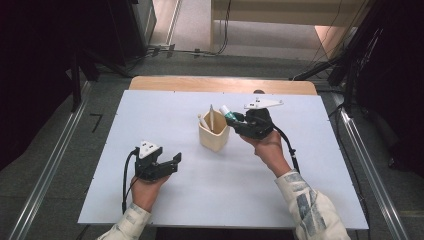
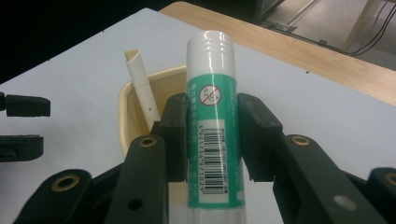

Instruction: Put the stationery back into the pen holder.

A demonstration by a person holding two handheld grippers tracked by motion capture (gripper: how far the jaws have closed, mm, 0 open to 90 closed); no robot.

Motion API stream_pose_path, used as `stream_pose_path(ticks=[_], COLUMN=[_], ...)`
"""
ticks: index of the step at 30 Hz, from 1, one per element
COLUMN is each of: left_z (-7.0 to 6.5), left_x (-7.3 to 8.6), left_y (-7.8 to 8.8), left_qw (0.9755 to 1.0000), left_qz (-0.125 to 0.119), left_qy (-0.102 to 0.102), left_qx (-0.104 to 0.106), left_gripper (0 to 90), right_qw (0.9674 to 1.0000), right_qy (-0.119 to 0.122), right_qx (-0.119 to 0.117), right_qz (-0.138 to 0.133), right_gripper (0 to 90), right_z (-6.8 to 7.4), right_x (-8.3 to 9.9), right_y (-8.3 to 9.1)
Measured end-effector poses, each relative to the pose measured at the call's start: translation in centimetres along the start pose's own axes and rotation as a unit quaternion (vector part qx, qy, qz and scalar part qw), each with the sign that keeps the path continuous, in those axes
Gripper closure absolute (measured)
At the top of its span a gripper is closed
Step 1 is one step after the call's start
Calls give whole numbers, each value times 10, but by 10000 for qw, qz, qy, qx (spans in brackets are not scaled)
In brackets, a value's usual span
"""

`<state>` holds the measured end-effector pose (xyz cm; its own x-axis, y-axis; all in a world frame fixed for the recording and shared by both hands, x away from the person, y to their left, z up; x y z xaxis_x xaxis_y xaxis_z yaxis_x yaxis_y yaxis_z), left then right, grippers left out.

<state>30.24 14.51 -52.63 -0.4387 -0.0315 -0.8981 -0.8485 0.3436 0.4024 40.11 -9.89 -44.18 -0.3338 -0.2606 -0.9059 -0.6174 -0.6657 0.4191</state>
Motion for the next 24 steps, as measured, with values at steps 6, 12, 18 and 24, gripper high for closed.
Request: stream_pose_path(ticks=[6, 12, 18, 24], left_z=[0, 0, 0, 0], left_x=[0, 0, 0, -1], left_y=[0, 0, 0, 0], left_qw=[10000, 10000, 10000, 10000], left_qz=[-2, 5, -6, -18], left_qy=[6, -2, 12, 10], left_qx=[9, 12, 23, 18], left_gripper=[268, 268, 268, 268], right_qw=[10000, 10000, 9999, 9998], right_qy=[2, 25, 20, 34], right_qx=[-19, -69, -129, -181], right_qz=[21, 53, 78, 118], right_gripper=[635, 635, 634, 634], right_z=[3, 9, 16, 23], right_x=[-3, -8, -13, -17], right_y=[-8, -17, -28, -39])
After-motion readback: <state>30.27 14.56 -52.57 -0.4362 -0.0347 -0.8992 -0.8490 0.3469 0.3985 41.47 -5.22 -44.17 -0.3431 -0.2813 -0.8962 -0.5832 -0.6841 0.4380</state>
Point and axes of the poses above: each handheld gripper's, and its own axes: y roughly backward along the jaws, x roughly out of its underside, z roughly to its left, the point moved 6 cm from there along -y, roughly forward along the jaws, and after that the axes turned 8 degrees about -z, right-handed, at the moved point
